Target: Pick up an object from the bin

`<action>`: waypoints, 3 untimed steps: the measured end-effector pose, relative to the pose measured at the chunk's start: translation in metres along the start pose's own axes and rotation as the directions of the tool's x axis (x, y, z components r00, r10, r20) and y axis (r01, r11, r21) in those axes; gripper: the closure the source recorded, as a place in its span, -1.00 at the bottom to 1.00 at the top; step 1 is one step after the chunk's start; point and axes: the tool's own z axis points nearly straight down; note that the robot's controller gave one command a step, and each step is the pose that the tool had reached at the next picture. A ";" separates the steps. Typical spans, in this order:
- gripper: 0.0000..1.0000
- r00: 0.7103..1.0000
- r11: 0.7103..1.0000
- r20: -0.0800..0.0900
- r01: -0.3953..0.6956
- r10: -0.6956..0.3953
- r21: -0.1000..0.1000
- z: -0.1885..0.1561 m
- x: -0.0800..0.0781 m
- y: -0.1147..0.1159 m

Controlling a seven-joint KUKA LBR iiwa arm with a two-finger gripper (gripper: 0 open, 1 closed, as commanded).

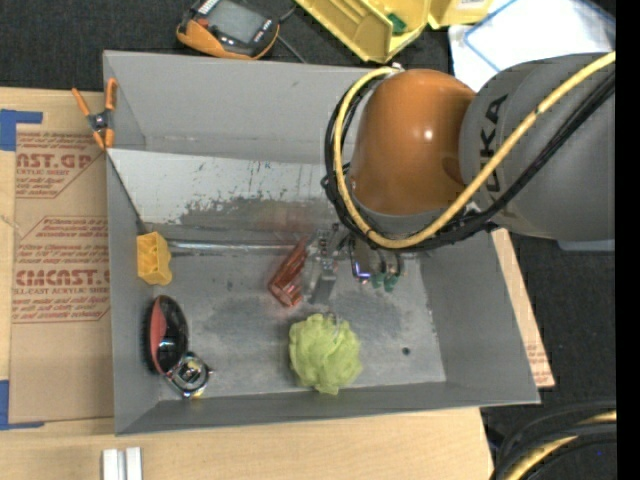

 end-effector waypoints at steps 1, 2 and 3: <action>-1.00 0.975 0.975 -0.006 0.221 -0.221 -0.001 0.039 -0.039 -0.005; -1.00 0.975 0.975 -0.006 0.221 -0.221 -0.002 0.039 -0.039 -0.005; -1.00 0.966 0.966 0.002 0.259 -0.259 0.000 0.049 -0.042 -0.002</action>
Offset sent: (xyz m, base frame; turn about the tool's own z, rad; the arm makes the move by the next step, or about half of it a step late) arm 0.0000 0.0000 0.0000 0.0000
